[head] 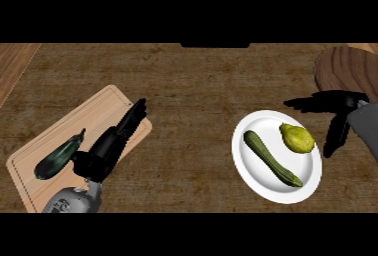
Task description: Pick the pear from the plate and place it in the bowl
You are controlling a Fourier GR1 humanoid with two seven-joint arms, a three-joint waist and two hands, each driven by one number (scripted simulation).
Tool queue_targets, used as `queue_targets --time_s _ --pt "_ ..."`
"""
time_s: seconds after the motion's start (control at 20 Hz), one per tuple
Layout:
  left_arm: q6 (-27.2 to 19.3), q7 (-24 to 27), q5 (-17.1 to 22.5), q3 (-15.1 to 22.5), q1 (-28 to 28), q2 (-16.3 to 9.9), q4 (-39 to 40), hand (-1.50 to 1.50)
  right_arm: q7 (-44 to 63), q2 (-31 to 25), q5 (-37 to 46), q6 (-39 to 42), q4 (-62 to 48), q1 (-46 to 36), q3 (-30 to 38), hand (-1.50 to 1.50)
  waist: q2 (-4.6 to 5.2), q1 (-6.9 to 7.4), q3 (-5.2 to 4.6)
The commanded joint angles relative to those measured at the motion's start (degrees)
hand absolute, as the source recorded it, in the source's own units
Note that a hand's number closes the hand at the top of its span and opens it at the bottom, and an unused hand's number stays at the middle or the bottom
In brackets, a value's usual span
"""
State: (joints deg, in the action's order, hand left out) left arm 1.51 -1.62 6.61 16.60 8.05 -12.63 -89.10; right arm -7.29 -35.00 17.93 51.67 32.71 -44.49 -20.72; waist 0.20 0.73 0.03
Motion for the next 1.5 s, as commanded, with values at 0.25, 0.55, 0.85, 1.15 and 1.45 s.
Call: queue_targets --time_s 0.25,0.55,0.85,1.15,1.45 --pt "1.5 -0.1 -2.7 -0.4 -0.5 2.0 -0.2 0.00 -6.7 4.2 7.9 -2.7 -10.1 -1.2 0.8 -1.50 0.17 0.53 0.03" --pt "0.7 -2.4 -4.3 -0.4 -1.4 4.2 -2.5 0.00 -6.3 5.8 10.2 -2.3 -11.2 -3.2 2.5 -1.50 0.01 0.18 0.00" --pt "4.0 -4.1 -1.6 -5.0 0.7 2.1 -3.0 0.00 -8.5 8.1 11.2 -5.6 -11.8 -0.6 3.8 -1.50 0.00 0.12 0.00" --pt "3.3 -2.8 -3.8 -3.6 0.3 3.7 -1.6 0.00 -12.4 9.6 12.0 -13.6 -11.6 1.9 5.1 1.50 0.04 0.02 0.02" --pt "2.5 -3.7 -5.9 -2.4 -0.3 5.3 -3.4 0.00 -15.3 8.1 13.3 -14.1 -15.5 -1.6 7.3 1.50 0.16 0.42 0.04"
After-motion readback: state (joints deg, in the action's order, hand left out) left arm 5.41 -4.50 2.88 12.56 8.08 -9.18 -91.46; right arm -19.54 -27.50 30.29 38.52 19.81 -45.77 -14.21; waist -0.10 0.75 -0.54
